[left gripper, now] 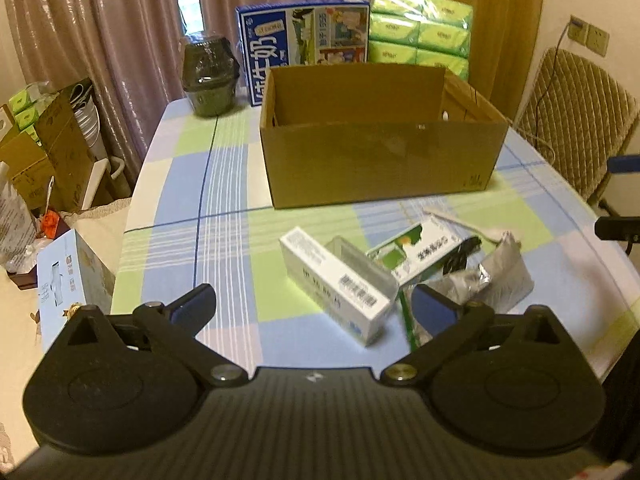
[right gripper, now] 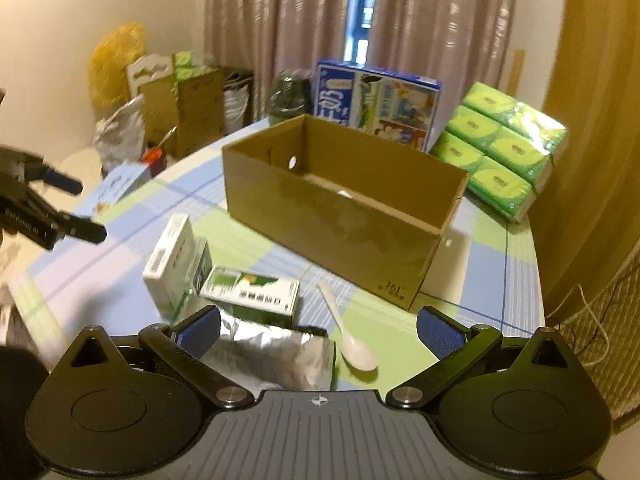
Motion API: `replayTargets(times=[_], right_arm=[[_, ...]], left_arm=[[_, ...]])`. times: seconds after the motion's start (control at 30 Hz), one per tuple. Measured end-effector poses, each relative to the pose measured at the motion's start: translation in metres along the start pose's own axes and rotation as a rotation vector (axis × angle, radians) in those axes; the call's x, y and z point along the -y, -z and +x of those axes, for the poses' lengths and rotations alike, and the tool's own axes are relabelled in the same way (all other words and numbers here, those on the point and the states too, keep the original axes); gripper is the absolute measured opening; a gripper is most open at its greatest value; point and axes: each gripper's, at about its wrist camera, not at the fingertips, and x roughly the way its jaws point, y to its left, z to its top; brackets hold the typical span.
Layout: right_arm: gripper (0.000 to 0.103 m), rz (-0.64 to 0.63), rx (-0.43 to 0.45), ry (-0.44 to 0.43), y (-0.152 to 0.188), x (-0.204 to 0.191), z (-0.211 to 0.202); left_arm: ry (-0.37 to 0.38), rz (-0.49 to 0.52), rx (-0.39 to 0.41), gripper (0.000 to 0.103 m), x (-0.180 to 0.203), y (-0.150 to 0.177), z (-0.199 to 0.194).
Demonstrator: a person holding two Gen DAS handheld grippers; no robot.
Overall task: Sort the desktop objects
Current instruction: 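Withdraw both tools from the box toward the remaining items, then grasp the white medicine box with the left tool while the right tool grasps the foil bag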
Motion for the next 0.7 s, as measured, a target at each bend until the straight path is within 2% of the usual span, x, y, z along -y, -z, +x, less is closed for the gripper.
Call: replayTargets(times=[0.3,0.7], right_arm=[[0.101,-0.092,-0.036,-0.017,0.015,-0.012,0.012],[0.101,-0.137,-0.108,-0.06,0.029,-0.029,0.045]], left_arm=[[0.014,0.019,-0.023,0.102,0.007,0.014,0.013],[0.028,-0.035,-0.046,0.101,0.014,0.026,0.041]])
